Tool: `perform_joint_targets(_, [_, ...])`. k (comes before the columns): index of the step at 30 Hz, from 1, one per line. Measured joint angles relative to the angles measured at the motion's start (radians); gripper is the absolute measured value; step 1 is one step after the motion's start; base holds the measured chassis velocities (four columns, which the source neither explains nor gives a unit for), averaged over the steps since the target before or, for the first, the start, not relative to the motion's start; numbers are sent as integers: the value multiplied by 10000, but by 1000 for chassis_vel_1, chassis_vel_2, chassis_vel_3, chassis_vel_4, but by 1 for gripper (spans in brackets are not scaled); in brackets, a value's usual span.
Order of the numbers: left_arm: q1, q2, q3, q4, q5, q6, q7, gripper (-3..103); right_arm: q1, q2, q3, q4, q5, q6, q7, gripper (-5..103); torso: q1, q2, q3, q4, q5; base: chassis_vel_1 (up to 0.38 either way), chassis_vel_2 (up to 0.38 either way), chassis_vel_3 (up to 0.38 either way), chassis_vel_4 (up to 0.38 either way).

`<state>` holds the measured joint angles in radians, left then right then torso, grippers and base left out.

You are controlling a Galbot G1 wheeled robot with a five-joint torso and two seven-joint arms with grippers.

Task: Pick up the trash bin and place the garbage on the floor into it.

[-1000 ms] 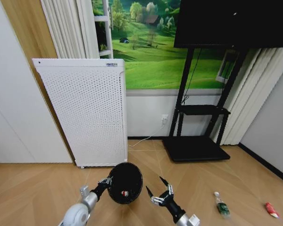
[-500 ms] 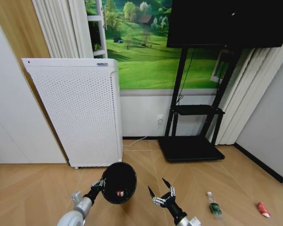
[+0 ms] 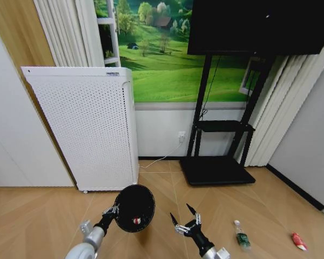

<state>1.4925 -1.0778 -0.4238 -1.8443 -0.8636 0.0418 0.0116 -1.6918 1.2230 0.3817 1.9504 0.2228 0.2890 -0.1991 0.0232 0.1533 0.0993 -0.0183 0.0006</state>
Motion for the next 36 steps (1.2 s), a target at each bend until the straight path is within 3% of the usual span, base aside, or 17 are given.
perform_joint_targets(7, [72,-126,-353,1,-106,-2,7,6,35,-19,7,-83,-40,-12,-2,100,0,0,-1,-1,-11,-238,-221,218,215])
perform_joint_targets(10, [100,-155,-494,14,-139,-1,-17,6,142,35,35,-356,-188,-154,392,100,0,0,-1,1,0,-243,-273,257,267])
perform_joint_targets(13, [183,-216,-744,12,-188,12,-43,6,492,47,80,-885,-159,-1030,1991,100,0,0,0,-3,-6,-279,-274,255,283])
perform_joint_targets(15, [183,-216,-744,12,-188,12,-43,6,492,47,80,-885,-159,-1030,1991,100,0,0,0,-3,-6,-280,-248,240,279])
perform_joint_targets(17, [290,-251,-982,-57,-243,32,-30,6,1072,18,353,-1743,-39,-2231,3193,100,1,0,0,-6,-2,-192,-223,192,148])
perform_joint_targets(20, [353,-277,-1143,-68,-266,33,-19,6,1461,-188,517,-2538,-31,-2701,3466,100,1,0,0,-2,-3,-79,-114,123,56])
perform_joint_targets(27, [71,-258,-2180,203,-580,82,93,6,2049,-798,610,-4571,386,-3577,3176,100,0,0,-1,0,-7,41,34,-32,-17])
perform_joint_targets(36, [100,-18,-2711,258,-1037,179,82,6,2605,-559,335,-5973,261,-3796,2882,100,0,-1,0,-1,-5,12,9,-14,-8])
